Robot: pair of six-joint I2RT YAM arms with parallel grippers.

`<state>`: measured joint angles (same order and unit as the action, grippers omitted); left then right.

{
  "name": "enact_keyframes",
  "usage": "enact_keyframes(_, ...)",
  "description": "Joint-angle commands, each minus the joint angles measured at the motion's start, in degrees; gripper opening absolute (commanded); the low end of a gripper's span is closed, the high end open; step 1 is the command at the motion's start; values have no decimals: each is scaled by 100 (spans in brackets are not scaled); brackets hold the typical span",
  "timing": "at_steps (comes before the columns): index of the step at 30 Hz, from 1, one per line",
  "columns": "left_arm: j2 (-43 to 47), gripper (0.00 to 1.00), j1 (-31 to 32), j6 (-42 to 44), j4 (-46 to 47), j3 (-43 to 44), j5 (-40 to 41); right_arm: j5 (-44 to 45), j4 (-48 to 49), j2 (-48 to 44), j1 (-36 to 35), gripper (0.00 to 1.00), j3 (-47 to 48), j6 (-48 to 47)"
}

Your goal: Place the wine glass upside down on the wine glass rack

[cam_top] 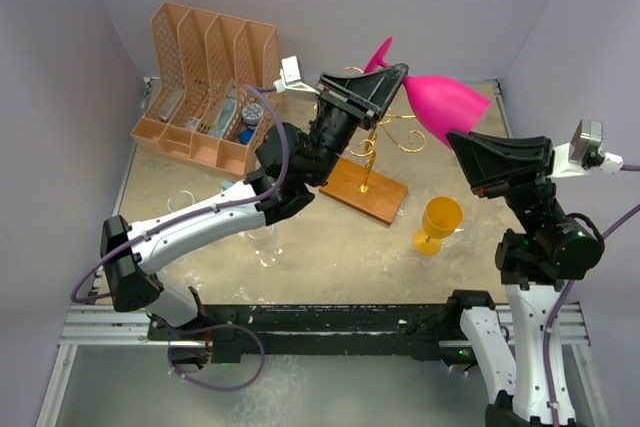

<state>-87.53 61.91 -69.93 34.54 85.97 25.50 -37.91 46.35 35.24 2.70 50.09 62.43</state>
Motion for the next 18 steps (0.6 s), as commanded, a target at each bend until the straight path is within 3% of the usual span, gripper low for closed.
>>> enact_keyframes(1, -19, 15, -12, -81, 314, 256, -29, -414, 450, -11, 3, 0, 1, 154)
enact_keyframes(4, 32, 0, -13, 44, 319, 195, 34, -447, 386, -8, -1, 0, 9, 161)
enact_keyframes(7, 117, 0, -12, 289, 332, 179, 77, -504, 219, 16, 1, 1, 39, 100)
enact_keyframes(11, 303, 0, -168, 843, -231, 323, 44, -491, -443, 29, 1, 33, 227, -314)
enact_keyframes(18, 867, 0, -1030, 1582, -1529, 291, -609, -226, -1817, -88, 2, 74, 660, -1347)
